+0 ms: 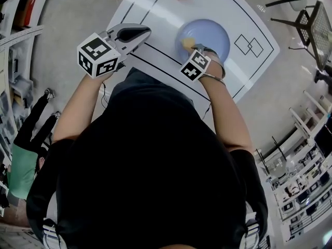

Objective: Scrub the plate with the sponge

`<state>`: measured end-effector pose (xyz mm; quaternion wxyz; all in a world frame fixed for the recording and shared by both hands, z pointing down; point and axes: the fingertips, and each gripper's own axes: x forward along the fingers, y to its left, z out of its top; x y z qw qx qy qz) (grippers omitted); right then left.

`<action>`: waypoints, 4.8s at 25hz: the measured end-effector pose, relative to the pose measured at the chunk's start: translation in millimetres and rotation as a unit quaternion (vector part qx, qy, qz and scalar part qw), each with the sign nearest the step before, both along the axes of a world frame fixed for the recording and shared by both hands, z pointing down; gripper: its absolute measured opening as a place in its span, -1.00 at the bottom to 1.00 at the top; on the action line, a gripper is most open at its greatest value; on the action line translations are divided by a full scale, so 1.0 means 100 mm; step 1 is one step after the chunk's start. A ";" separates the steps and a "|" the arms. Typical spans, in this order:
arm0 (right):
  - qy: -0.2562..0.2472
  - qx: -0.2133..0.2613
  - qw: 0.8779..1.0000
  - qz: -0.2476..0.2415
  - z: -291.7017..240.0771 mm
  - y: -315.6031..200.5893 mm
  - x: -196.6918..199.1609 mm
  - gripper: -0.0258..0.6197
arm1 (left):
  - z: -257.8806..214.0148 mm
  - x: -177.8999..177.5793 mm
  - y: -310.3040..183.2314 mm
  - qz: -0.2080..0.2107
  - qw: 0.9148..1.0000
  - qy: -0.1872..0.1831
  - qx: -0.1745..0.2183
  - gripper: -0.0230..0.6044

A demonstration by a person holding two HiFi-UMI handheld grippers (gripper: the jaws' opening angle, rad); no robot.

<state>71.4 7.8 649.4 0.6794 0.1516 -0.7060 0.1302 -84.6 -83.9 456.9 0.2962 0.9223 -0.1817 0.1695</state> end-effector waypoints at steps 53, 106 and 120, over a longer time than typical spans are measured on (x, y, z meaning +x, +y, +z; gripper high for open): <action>0.051 0.034 0.995 0.075 0.15 -0.39 1.00 -0.82 | 0.13 0.29 0.11 0.028 0.999 -0.005 -0.021 -0.86; -0.013 -0.022 0.999 0.039 0.15 0.24 0.21 -0.82 | -0.01 0.29 0.42 0.015 1.000 0.007 -0.020 -0.86; -0.021 -0.018 0.998 0.049 0.10 0.20 0.23 -0.82 | -0.02 0.26 0.40 0.020 1.000 -0.006 -0.011 -0.86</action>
